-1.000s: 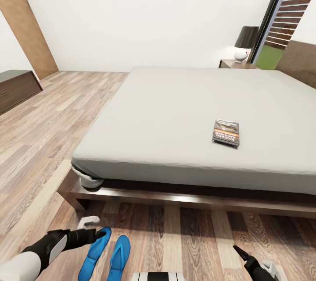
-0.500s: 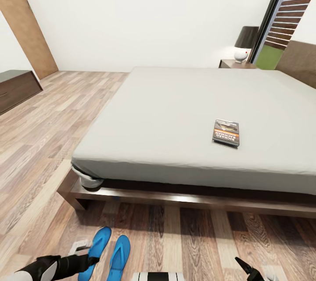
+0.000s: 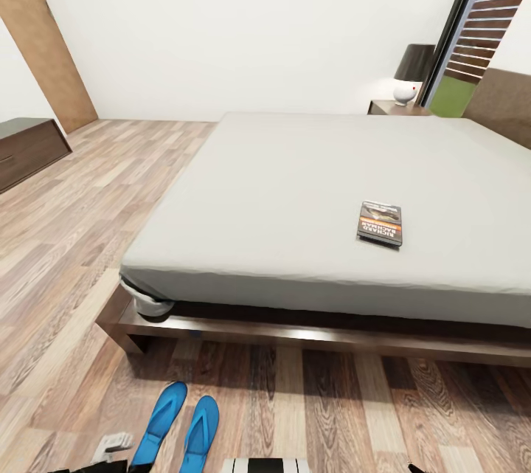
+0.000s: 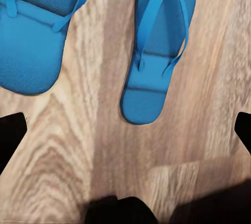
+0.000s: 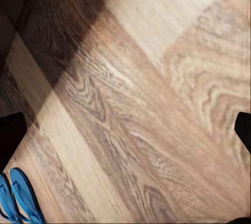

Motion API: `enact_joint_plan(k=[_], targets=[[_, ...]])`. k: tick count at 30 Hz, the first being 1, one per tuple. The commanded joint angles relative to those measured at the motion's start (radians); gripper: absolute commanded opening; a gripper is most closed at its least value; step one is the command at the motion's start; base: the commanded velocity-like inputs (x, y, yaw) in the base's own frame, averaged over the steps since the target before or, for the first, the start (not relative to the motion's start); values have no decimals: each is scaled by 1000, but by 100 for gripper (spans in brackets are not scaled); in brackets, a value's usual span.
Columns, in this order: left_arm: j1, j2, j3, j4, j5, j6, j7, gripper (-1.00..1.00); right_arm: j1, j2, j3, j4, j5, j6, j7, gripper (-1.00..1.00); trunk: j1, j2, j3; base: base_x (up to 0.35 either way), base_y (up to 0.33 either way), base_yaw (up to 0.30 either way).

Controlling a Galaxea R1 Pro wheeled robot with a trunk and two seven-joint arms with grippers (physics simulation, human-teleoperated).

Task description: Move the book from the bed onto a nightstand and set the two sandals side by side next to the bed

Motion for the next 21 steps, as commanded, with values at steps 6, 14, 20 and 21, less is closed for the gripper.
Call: enact_joint_plan(k=[6,14,20,21], targets=[[49,16,-8,-1,113,-49,-15,100,18,-4,8,3,44,-9,5,100,0,0,-1,0,0,0],[83,21,-7,-1,213,-77,-19,100,23,-5,10,3,80,-14,-6,100,0,0,-1,0,0,0],[87,19,-8,-2,228,-80,-18,100,23,-5,12,3,90,-16,-8,100,0,0,-1,0,0,0],[88,18,-8,-2,229,-80,-17,100,23,-5,12,3,91,-17,-8,100,0,0,-1,0,0,0]])
